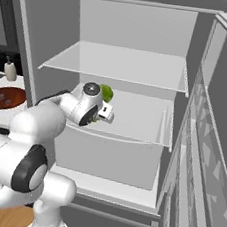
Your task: Grab a lemon wedge from the fridge and one ice cube from the ice bowl, and put them in the glass of lemonade.
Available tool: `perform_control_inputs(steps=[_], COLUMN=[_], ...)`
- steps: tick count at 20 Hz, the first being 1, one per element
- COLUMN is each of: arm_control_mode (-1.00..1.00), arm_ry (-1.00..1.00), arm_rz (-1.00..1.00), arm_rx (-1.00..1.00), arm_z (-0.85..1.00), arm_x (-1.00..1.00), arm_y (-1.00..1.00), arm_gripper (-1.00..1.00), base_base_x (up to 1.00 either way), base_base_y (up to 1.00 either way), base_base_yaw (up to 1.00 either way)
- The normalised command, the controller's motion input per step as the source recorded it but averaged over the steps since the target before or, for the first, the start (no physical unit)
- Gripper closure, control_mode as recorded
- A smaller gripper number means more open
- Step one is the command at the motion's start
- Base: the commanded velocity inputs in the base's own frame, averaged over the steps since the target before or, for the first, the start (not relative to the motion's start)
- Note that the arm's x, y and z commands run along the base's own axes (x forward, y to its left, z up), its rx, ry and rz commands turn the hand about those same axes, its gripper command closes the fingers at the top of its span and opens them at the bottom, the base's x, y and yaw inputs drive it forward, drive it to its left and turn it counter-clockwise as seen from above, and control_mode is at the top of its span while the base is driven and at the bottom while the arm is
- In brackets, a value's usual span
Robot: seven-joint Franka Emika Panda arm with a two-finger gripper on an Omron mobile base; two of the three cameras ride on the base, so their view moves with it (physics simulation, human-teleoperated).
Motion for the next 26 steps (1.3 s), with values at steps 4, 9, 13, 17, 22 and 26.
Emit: perform_control_inputs(steps=[4,9,13,17,22,26], arm_control_mode=[-1.00,-1.00,-1.00,-1.00,-1.00,-1.00], arm_ry=[0.04,0.07,0.07,0.07,0.02,0.00], arm_rz=[0.00,0.00,0.00,0.00,0.00,0.00], arm_rx=[0.00,0.00,0.00,0.00,0.00,0.00], arm_z=[0.93,0.99,0.99,0.83,0.25,0.00], arm_x=[-0.87,-0.95,-1.00,-1.00,-1.00,-0.81], arm_y=[-0.06,-0.14,-0.11,-0.01,0.05,0.15], arm_gripper=[1.00,1.00,1.00,1.00,1.00,1.00], base_base_x=[0.00,0.00,0.00,0.00,0.00,0.00], base_base_y=[0.00,0.00,0.00,0.00,0.00,0.00], base_base_yaw=[0.00,0.00,0.00,0.00,0.00,0.00])
